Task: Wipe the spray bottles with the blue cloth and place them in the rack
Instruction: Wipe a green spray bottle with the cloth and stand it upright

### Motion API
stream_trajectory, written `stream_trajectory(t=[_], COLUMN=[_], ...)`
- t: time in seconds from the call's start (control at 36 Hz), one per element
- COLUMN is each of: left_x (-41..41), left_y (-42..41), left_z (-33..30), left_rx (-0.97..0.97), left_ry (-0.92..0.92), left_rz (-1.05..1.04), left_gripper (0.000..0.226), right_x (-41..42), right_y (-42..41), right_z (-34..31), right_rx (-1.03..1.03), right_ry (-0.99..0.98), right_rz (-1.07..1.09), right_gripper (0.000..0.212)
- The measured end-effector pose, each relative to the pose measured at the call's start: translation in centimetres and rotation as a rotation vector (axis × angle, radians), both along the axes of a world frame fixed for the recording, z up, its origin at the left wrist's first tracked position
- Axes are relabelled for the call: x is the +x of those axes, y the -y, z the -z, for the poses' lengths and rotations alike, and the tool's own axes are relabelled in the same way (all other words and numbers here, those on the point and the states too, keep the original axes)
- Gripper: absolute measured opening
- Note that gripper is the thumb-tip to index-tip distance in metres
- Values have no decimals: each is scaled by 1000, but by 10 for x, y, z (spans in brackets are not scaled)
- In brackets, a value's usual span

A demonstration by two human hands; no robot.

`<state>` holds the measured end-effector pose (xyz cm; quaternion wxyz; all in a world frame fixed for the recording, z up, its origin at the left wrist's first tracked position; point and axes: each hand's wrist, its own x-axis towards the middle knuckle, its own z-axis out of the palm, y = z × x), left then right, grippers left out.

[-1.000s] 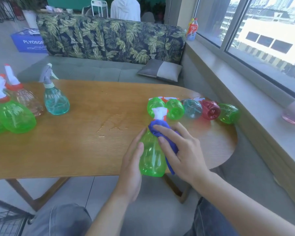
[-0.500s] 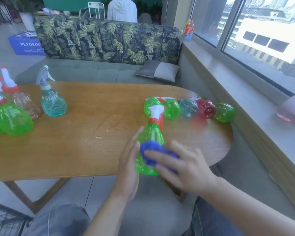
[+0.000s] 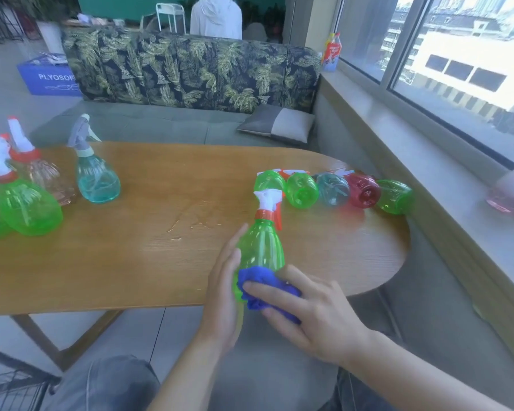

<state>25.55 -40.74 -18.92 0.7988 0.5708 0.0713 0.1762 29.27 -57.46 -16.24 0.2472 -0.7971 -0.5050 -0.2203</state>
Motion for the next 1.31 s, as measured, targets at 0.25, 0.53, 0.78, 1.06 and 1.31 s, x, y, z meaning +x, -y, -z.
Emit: stream_trajectory(t=[0.25, 0.53, 0.78, 1.06, 1.31], left_x=[3, 2, -8, -4, -2], left_y=[9, 4, 10, 6, 8], left_z=[-3, -1, -20, -4, -8], left_rx=[49, 4, -237, -44, -64], left_ry=[37, -20, -106, 39, 39], left_rz=[-38, -25, 114, 80, 26], left_gripper=[59, 52, 45, 88, 64], right_x=[29, 4, -6, 7, 4], right_y=[-11, -11, 3, 6, 7], right_z=[-38, -14, 2, -11, -4], right_rx=[254, 67, -76, 320, 413], right_ry=[-153, 11, 149, -299, -414], right_rz=[222, 100, -53, 217, 281], right_gripper=[35, 30, 27, 35, 33])
